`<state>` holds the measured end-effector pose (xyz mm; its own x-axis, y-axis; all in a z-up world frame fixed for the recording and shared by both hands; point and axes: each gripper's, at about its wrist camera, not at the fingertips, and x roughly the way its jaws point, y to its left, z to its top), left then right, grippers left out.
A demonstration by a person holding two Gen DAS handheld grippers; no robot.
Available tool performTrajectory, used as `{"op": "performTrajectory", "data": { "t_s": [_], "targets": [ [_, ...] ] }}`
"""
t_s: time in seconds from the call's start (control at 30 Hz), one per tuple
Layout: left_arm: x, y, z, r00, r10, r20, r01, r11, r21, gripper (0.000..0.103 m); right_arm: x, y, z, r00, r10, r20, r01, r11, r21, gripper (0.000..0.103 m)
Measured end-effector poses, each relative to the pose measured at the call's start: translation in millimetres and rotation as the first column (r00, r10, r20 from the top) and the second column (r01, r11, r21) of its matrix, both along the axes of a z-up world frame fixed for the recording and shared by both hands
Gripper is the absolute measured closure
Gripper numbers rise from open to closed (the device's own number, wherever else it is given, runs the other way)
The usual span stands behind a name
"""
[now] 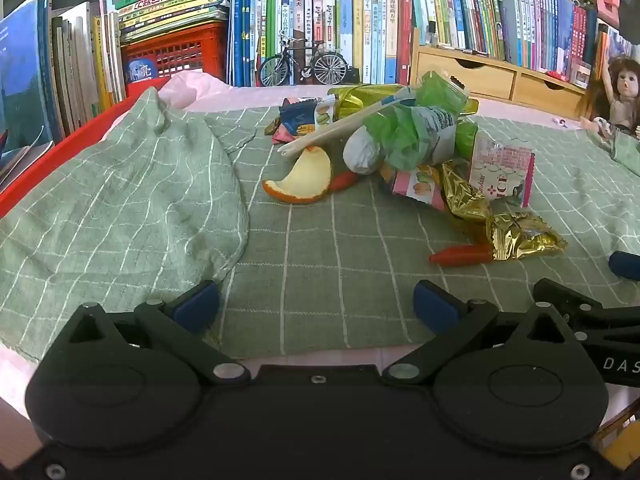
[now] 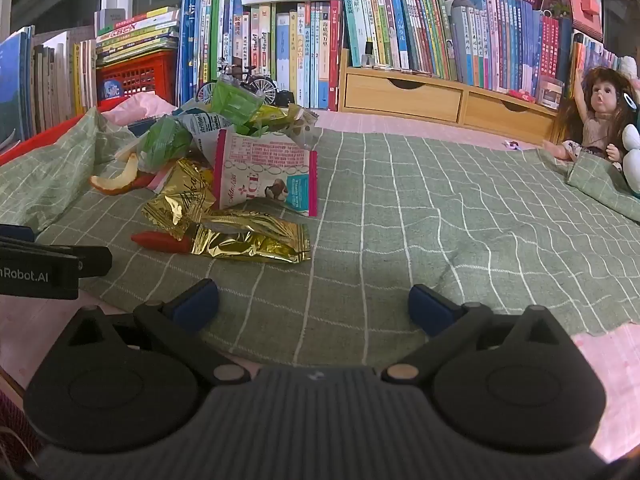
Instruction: Collect trash
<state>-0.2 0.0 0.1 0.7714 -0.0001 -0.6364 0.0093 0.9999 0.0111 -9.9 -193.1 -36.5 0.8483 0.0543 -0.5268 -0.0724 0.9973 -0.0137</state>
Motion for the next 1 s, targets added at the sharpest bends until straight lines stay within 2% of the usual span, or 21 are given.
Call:
{"op": "performTrajectory", "data": {
  "t_s": [1.0],
  "targets": [
    [0.4, -0.2, -0.1, 1.0, 0.001, -0.01, -0.001, 1.0, 0.003, 0.0, 0.5, 0.4, 0.2, 1.0, 0.0, -0.003, 0.0, 1.0, 0.0, 0.0]
  ]
}}
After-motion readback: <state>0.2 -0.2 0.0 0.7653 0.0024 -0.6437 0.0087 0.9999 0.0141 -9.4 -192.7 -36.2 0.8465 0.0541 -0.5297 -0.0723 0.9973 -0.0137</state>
